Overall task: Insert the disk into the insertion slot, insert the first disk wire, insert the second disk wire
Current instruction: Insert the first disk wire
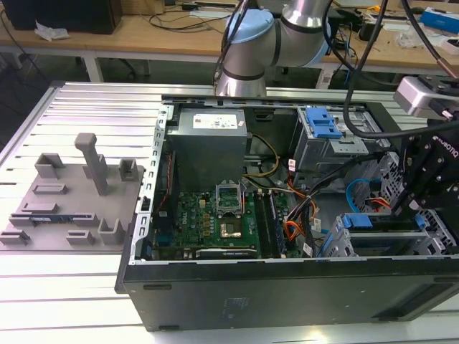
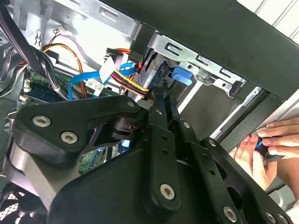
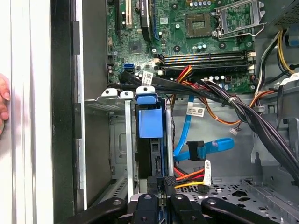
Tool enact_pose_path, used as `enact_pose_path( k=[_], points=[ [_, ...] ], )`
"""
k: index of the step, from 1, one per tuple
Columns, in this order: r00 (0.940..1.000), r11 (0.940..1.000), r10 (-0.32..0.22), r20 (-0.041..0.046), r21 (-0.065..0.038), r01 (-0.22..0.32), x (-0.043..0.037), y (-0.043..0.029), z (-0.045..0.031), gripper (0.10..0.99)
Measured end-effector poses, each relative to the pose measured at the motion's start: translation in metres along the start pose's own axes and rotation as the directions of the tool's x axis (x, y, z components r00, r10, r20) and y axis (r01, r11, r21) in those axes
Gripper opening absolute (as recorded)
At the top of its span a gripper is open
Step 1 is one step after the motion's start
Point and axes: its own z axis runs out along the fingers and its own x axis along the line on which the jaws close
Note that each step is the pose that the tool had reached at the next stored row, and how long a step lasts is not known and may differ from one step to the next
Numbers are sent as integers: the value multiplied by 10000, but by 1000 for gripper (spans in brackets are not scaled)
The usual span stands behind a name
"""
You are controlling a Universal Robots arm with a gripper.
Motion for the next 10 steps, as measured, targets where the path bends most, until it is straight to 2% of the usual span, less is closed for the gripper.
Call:
enact_pose_path(
  k=[5,10],
  points=[
    [10000,10000,-1,3,-2,1,-3,-2,24,165],
    [10000,10000,-1,10,-11,1,-6,1,6,165]
  ],
)
